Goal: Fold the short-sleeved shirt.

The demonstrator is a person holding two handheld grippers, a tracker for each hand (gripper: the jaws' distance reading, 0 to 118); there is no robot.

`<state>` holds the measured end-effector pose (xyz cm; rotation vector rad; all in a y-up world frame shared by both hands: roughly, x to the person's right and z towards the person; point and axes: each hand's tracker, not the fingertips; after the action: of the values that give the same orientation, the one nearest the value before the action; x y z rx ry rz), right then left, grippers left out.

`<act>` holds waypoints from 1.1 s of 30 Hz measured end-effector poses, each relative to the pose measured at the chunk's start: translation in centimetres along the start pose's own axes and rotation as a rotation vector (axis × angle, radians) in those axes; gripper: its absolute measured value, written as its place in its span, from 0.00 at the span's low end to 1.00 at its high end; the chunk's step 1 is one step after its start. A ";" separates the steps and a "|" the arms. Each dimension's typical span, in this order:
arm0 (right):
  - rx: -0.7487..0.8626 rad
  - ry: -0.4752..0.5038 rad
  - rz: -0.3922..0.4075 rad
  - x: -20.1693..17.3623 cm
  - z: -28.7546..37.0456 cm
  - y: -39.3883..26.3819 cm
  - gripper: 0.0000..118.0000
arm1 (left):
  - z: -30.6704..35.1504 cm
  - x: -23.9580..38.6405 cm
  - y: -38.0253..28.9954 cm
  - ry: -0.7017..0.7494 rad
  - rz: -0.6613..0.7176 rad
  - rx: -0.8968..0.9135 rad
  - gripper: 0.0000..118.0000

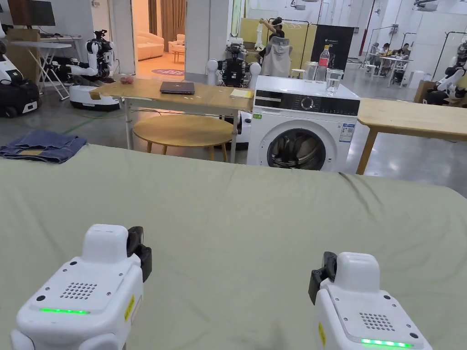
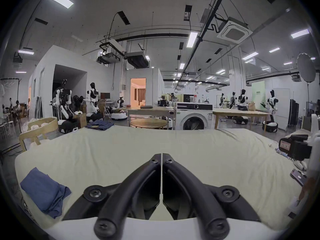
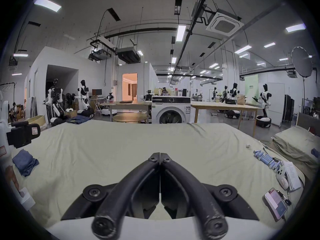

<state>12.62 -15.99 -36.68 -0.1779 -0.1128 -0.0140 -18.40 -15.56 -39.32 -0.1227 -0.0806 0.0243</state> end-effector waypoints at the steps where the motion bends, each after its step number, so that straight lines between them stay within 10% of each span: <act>1: 0.003 -0.004 -0.002 0.0 0.0 0.1 0.00 | 0.0 -0.3 0.0 0.007 0.003 0.004 0.00; 4: 0.006 -0.010 0.003 0.1 -0.1 0.2 0.05 | 0.0 -0.5 0.3 0.020 0.000 0.012 0.28; 6: 0.014 -0.018 0.009 0.1 -0.1 0.4 0.26 | 0.0 -0.7 0.5 0.022 0.004 0.010 0.44; 14: 0.056 -0.081 0.015 0.5 0.2 0.9 0.79 | 0.2 -1.2 0.6 0.038 0.028 0.026 0.68; 33: 0.076 -0.106 0.033 0.8 -0.3 1.9 0.80 | 0.8 -0.8 1.7 -0.009 0.026 0.113 0.72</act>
<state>13.50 -14.17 -37.19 -0.1049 -0.2157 0.0331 -19.32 -13.78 -38.80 -0.0103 -0.0861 0.0554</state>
